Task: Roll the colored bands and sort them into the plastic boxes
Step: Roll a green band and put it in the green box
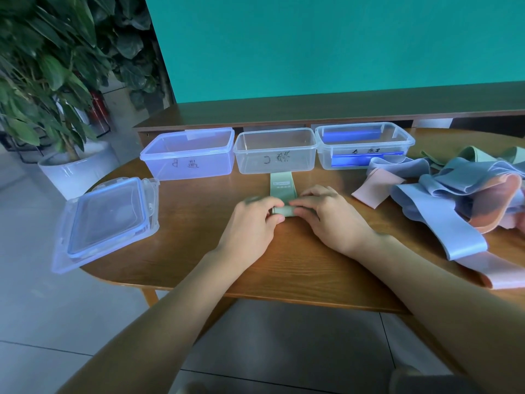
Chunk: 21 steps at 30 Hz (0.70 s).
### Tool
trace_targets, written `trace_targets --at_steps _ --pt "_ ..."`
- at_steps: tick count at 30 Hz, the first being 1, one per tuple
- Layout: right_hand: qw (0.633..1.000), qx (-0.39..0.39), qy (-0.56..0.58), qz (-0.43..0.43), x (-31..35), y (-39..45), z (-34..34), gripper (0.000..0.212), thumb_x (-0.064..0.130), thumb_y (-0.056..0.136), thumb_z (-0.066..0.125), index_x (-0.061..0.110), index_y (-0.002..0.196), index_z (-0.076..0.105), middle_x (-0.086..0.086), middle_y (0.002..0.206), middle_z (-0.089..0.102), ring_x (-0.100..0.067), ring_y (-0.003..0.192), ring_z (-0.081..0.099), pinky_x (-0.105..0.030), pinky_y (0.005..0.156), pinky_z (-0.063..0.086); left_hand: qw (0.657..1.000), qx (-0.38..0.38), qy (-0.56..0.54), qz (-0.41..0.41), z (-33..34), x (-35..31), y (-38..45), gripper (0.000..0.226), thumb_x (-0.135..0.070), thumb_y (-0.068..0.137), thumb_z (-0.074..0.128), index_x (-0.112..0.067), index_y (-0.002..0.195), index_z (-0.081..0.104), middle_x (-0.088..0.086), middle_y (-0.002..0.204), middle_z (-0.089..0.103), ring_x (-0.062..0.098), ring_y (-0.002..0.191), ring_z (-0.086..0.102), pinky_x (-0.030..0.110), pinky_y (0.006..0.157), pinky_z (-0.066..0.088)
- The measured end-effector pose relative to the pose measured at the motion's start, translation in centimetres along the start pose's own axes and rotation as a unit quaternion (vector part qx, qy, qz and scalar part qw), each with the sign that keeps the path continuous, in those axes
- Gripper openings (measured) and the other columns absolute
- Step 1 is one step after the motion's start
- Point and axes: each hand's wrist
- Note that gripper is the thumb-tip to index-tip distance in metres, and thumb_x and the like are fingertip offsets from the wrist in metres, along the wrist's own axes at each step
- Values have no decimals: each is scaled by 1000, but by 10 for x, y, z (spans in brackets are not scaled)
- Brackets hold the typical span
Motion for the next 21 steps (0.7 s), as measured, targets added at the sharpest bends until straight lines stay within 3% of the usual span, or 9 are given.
trace_targets --at_steps 4,10,13,18,21 --pt "1000 -7 19 11 -1 1 -3 24 28 99 62 25 122 69 0 117 68 -22 109 59 -44 92 52 1000 1 1 -3 4 4 6 26 -23 95 67 -18 120 72 0 115 67 17 105 60 30 94 47" --pt "999 20 -12 36 -2 6 -3 31 32 100 60 28 130 65 3 128 63 -22 118 51 -43 98 46 1000 5 19 -13 8 7 10 34 -26 97 64 -16 129 67 -2 120 53 13 115 49 13 97 28" --pt "998 23 -29 42 -4 11 -1 31 36 102 54 27 131 65 4 129 60 -25 115 49 -44 96 46 1000 3 24 4 7 5 13 35 -25 98 64 -19 132 65 -3 120 55 12 112 52 16 97 35" --pt "998 35 -39 41 -7 16 -1 34 41 104 47 31 131 66 4 130 56 -23 112 47 -44 96 46 1000 -9 8 6 8 7 20 22 -20 93 70 -19 114 72 0 108 64 18 97 60 32 88 50" --pt "999 15 -39 31 -5 16 1 33 37 104 50 29 132 66 0 126 58 -25 110 49 -45 90 50 1000 -9 11 11 11 11 24 21 -17 94 68 -15 114 73 2 107 65 19 97 61 27 88 47"
Point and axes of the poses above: each hand's wrist, its own y-axis towards the middle knuckle, its own z-axis out of the palm, x = y × z
